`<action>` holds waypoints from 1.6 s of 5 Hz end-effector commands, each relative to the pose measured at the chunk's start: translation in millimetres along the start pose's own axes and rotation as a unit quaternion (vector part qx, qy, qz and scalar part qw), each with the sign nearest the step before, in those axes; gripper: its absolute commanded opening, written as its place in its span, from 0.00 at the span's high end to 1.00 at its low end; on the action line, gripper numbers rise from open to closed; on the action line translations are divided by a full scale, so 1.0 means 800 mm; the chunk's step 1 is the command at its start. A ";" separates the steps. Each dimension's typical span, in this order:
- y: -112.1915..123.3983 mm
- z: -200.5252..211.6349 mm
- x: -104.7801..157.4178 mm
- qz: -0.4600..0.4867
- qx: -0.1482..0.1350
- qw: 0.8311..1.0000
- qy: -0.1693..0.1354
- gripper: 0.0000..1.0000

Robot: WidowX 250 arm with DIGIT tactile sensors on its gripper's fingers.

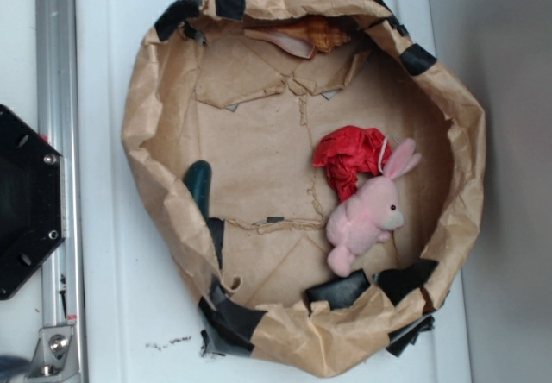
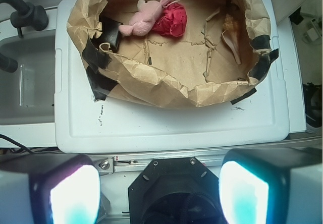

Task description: Grab the red paper.

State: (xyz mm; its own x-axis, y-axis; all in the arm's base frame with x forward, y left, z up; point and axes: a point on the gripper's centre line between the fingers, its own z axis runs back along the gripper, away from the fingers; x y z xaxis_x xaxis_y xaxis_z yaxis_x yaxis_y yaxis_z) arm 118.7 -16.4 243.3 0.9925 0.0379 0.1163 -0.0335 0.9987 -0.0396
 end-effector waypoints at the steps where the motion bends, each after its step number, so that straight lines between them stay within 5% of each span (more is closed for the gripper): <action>1: 0.000 0.000 0.000 0.000 0.000 1.000 0.000 0.00; 2: 0.027 -0.046 0.058 -0.062 0.065 0.996 0.015 0.00; 3: 0.017 -0.086 0.094 -0.151 0.061 0.985 -0.056 0.00; 5: 0.009 -0.172 0.150 -0.210 0.026 0.973 -0.094 0.00; 6: -0.006 -0.208 0.167 -0.234 -0.011 0.969 -0.081 0.00; 7: -0.017 -0.250 0.181 -0.263 -0.018 0.963 -0.049 0.00; 8: 0.001 -0.236 0.198 -0.241 -0.038 0.968 -0.056 0.00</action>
State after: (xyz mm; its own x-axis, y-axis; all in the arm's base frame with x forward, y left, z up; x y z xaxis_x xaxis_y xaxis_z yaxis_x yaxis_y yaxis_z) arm 288.2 -17.1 58.0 0.8803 -0.4300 0.2003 0.4488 0.8917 -0.0584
